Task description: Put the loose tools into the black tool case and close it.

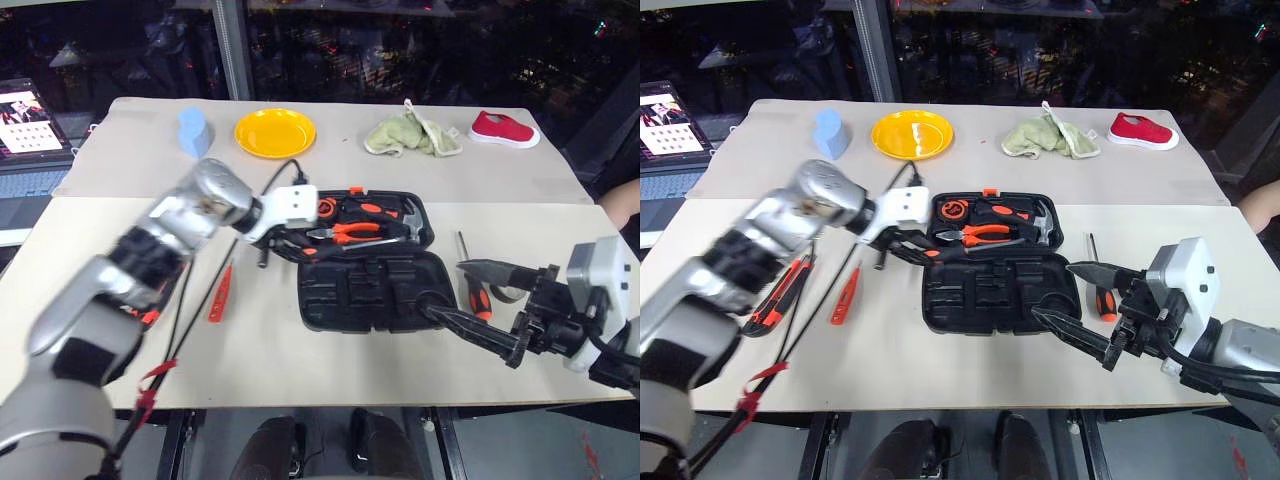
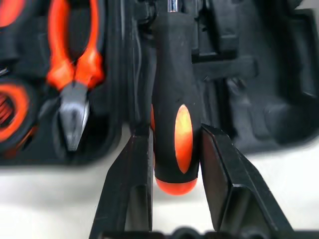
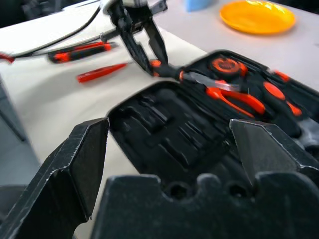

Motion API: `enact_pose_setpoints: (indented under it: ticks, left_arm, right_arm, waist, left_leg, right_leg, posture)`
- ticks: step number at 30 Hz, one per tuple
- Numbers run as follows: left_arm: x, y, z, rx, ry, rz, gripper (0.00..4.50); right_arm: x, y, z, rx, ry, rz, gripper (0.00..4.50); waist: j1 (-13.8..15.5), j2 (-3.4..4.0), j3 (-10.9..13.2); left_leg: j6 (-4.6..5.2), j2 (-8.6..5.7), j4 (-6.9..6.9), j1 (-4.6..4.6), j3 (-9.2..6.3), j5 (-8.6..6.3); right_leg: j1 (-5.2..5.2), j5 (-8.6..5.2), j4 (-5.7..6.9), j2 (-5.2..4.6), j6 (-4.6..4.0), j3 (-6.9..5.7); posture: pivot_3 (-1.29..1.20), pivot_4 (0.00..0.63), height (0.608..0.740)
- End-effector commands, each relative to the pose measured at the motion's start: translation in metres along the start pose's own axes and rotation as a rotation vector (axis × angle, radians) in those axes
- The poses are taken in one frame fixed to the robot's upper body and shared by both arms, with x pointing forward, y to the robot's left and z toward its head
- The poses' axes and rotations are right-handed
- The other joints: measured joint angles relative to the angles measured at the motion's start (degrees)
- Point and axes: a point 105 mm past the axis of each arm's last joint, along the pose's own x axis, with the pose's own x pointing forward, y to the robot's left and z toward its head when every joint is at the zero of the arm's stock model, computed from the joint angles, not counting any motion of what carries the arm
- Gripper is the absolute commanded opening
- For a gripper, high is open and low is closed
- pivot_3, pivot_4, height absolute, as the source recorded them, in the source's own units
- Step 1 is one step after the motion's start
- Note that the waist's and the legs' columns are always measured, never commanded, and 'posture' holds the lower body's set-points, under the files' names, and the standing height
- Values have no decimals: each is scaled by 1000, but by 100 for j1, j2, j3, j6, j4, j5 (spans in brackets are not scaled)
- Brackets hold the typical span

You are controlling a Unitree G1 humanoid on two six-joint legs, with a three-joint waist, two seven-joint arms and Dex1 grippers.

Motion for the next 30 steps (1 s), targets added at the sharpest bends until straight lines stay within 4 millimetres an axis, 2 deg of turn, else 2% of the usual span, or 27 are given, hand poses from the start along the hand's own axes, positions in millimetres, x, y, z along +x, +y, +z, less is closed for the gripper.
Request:
enact_pose_setpoints:
  ticks: [1, 7, 18, 19, 23, 28, 29, 30]
  left_arm:
    - [-2, 11, 13, 25, 45, 12, 890]
    - [11, 17, 23, -45, 49, -14, 890]
    - [18, 17, 21, -45, 81, -48, 890]
    - [17, 16, 24, -35, 70, -54, 1674]
    - [1, 14, 43, -7, -17, -89, 3001]
    - [-9, 18, 52, 21, -86, -52, 3001]
    - [-10, 18, 53, 22, -106, -45, 2439]
    - [-9, 19, 55, 27, -123, -43, 2222]
  right_arm:
    - [-4, 3, 10, -34, -38, -36, 4500]
    - [-4, 4, 10, -29, -57, -85, 4500]
    - [-7, 3, 8, -20, -69, -131, 4500]
    - [-7, 3, 8, -17, -71, -132, 4500]
    - [-8, 2, 6, -4, -70, -138, 4500]
    - [-9, 2, 5, 1, -70, -140, 4500]
    - [-10, 2, 5, 2, -70, -141, 4500]
    - [-10, 1, 5, 3, -69, -142, 4500]
  waist:
    - [-50, 0, 0]
    - [-35, 1, 0]
    - [-16, 1, 0]
    - [-16, 1, 0]
    - [-16, 1, 0]
    - [-18, 3, 0]
    - [-18, 3, 0]
    - [-18, 3, 0]
  left_leg:
    - [14, 1, 11, -9, 1, -8]
    - [72, -13, 59, -27, 5, -43]
    - [73, -24, 64, -29, 4, -45]
    - [73, -26, 64, -28, 4, -45]
    - [70, -27, 64, -28, 4, -44]
    - [67, -29, 64, -24, 4, -43]
    - [67, -31, 64, -23, 4, -42]
    - [66, -32, 64, -21, 4, -41]
  right_leg:
    - [-2, 4, 1, 7, 6, 1]
    - [2, 6, -1, -2, 56, -22]
    - [-2, 10, -2, -19, 65, -15]
    - [-2, 10, -2, -22, 65, -11]
    - [-4, 10, -2, -25, 65, 9]
    - [-5, 10, -1, -52, 64, 13]
    - [-5, 10, 0, -53, 64, 12]
    - [-5, 10, 1, -53, 64, 12]
  posture:
    - [0, 150, 740]
    - [0, 150, 740]
    - [0, 150, 740]
    - [0, 150, 740]
    - [0, 150, 740]
    - [0, 150, 740]
    - [0, 150, 740]
    - [0, 150, 740]
